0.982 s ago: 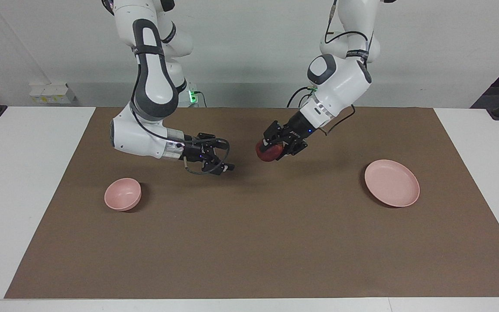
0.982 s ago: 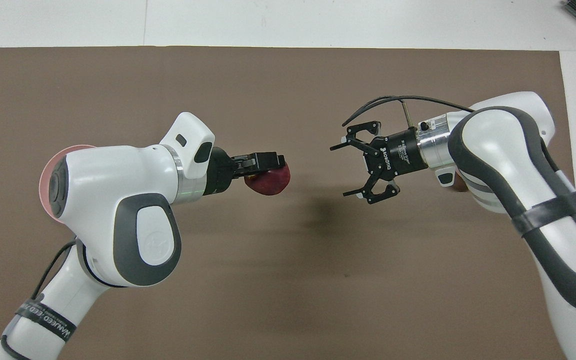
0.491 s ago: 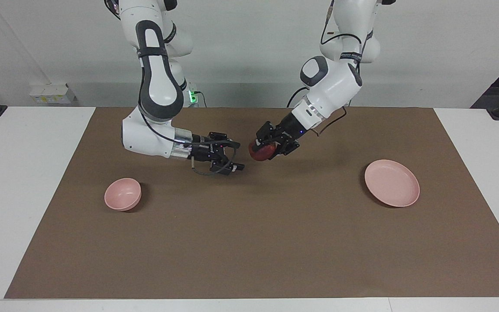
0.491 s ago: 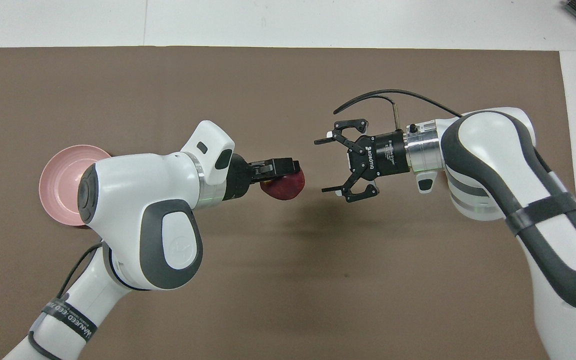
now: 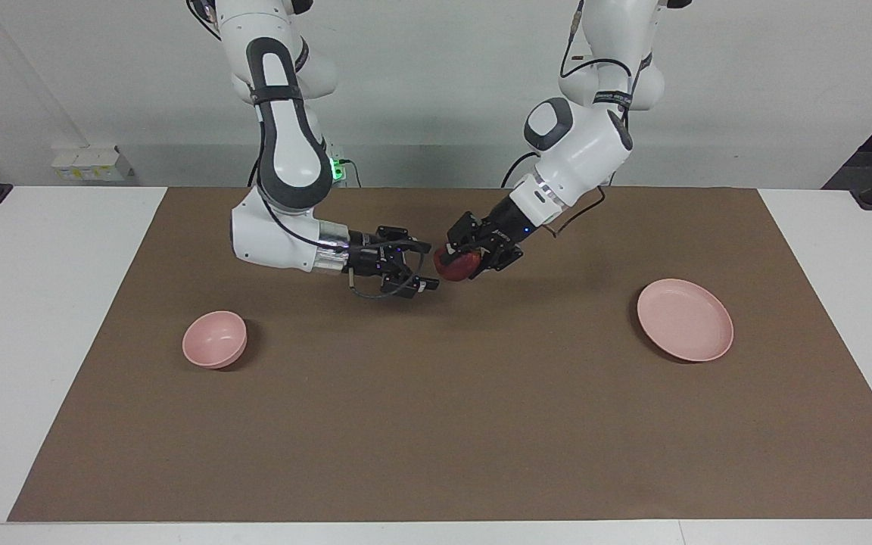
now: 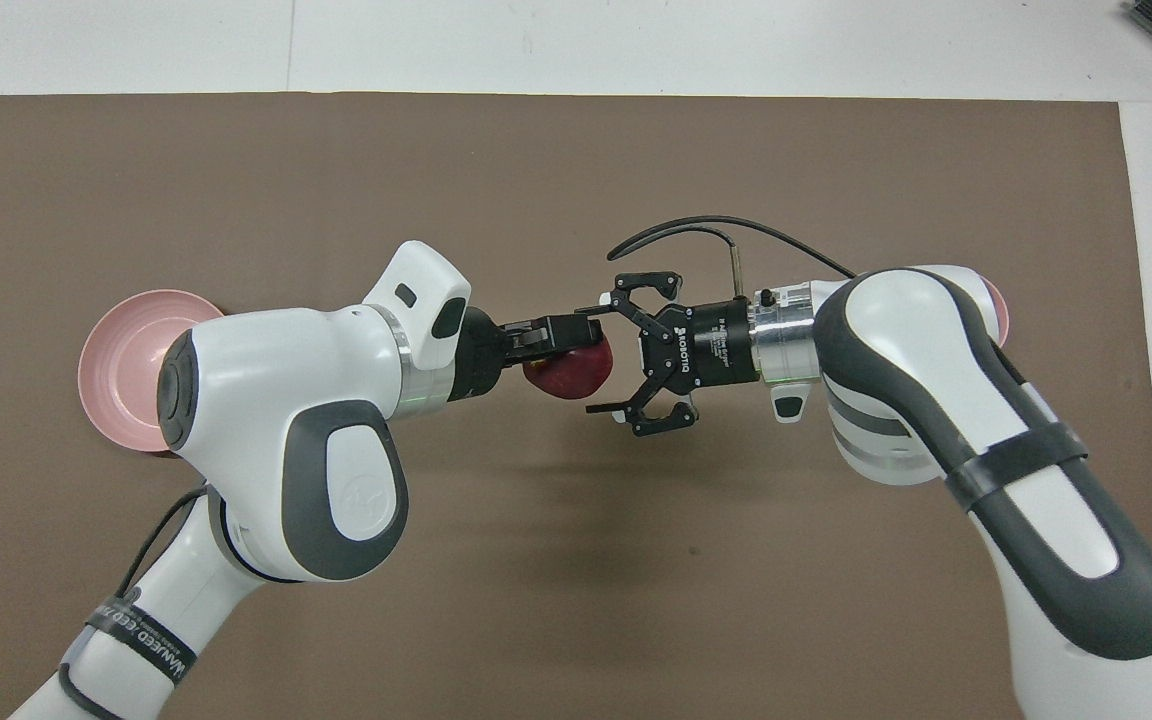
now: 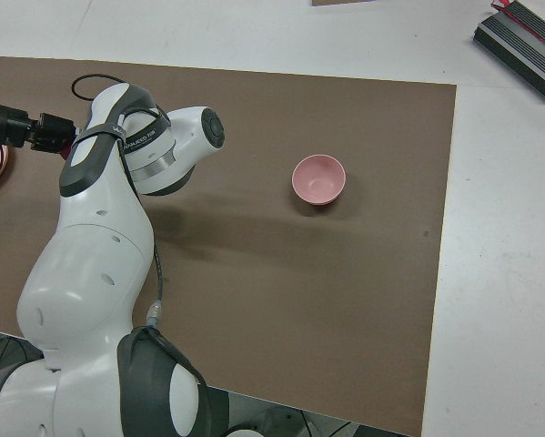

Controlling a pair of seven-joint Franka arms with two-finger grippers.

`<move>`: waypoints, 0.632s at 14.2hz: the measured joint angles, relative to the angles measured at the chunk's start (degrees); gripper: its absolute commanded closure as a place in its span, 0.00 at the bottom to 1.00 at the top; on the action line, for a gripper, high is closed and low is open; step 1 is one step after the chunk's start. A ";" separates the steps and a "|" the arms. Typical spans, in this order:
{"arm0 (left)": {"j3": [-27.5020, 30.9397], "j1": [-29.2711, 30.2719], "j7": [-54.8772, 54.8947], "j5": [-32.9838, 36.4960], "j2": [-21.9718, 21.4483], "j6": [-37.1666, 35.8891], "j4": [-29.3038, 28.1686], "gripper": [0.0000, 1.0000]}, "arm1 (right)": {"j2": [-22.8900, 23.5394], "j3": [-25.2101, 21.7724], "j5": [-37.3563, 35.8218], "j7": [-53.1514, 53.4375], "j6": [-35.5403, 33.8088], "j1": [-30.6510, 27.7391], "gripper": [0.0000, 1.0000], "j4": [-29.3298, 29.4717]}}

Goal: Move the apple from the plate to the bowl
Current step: 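Close the right gripper on the apple held by the left gripper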

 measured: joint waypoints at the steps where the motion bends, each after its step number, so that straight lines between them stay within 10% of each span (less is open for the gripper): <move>1: 0.00 0.00 -0.16 0.00 0.00 0.05 0.01 1.00 | -0.06 0.00 0.65 0.00 0.27 0.30 0.01 -0.06; 5: 0.01 0.00 -0.74 0.00 0.02 0.19 0.10 1.00 | -0.26 -0.16 1.39 0.07 0.34 0.03 1.00 -0.16; 7: 0.03 0.00 -0.77 0.00 0.01 0.19 0.19 0.94 | -0.30 -0.17 1.60 0.09 0.37 0.03 1.00 -0.16; 9: 0.04 0.00 -0.97 0.00 0.01 0.19 0.22 0.54 | -0.32 -0.17 1.61 0.18 0.39 0.03 1.00 -0.15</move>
